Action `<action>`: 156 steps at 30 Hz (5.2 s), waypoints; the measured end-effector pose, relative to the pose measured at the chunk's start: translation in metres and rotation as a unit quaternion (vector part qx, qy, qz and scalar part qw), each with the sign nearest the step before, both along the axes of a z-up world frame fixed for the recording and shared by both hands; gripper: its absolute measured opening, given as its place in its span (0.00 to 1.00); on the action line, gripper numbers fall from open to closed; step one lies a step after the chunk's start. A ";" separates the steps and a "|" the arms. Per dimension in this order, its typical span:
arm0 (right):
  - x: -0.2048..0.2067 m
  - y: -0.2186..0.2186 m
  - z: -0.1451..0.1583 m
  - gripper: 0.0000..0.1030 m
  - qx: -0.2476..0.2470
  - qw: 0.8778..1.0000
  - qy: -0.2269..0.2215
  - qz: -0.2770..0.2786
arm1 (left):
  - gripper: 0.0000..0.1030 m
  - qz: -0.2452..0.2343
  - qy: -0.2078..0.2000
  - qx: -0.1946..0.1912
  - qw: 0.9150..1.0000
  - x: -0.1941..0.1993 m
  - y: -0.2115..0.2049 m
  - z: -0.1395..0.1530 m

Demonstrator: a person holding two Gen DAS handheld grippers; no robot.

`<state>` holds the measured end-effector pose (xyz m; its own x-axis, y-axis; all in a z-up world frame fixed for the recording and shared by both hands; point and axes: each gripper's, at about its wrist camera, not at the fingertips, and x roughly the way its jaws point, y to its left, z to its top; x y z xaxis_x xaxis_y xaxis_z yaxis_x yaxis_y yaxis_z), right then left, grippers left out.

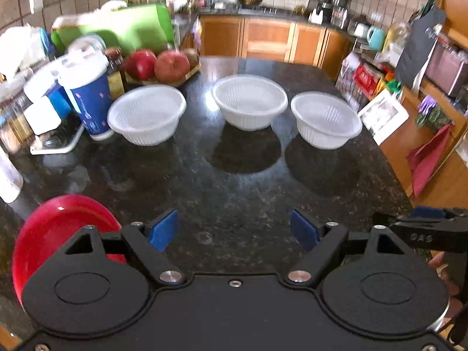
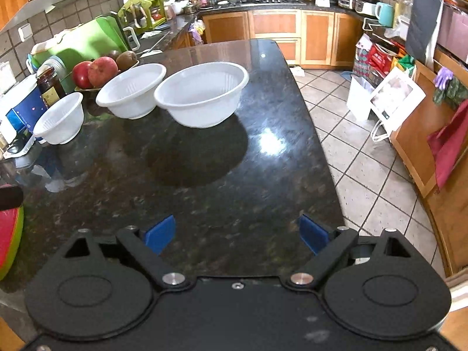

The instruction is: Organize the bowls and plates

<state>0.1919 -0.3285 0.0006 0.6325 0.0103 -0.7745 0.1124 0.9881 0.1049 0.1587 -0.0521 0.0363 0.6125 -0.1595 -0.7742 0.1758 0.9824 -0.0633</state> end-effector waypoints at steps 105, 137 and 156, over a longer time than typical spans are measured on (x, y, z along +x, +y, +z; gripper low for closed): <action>0.143 -0.018 0.039 0.16 0.021 0.981 0.100 0.167 | 0.34 -0.050 0.105 -0.004 0.993 0.126 -0.093 -0.015; 0.085 0.085 0.031 0.22 0.024 0.980 0.123 0.157 | 0.18 -0.063 0.114 -0.017 0.991 0.078 0.007 -0.021; 0.065 0.061 0.073 0.72 0.036 0.996 0.002 0.086 | 0.69 0.000 0.005 -0.042 0.999 0.062 0.043 0.022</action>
